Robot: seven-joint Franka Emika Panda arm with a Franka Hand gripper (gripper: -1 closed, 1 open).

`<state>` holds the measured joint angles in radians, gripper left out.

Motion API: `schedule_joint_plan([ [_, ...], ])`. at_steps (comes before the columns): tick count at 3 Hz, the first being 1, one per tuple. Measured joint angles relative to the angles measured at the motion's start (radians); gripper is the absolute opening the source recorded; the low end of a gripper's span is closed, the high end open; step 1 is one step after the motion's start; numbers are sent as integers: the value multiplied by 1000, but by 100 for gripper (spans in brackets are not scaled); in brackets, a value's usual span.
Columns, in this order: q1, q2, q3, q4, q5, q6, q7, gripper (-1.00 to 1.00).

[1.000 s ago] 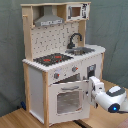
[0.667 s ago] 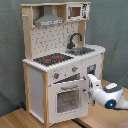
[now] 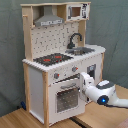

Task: Play with the kitchen

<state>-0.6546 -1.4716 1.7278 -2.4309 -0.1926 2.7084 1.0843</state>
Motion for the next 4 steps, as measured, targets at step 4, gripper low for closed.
schedule_joint_plan([
  [4, 92, -19, 107, -62, -53, -125, 76, 100],
])
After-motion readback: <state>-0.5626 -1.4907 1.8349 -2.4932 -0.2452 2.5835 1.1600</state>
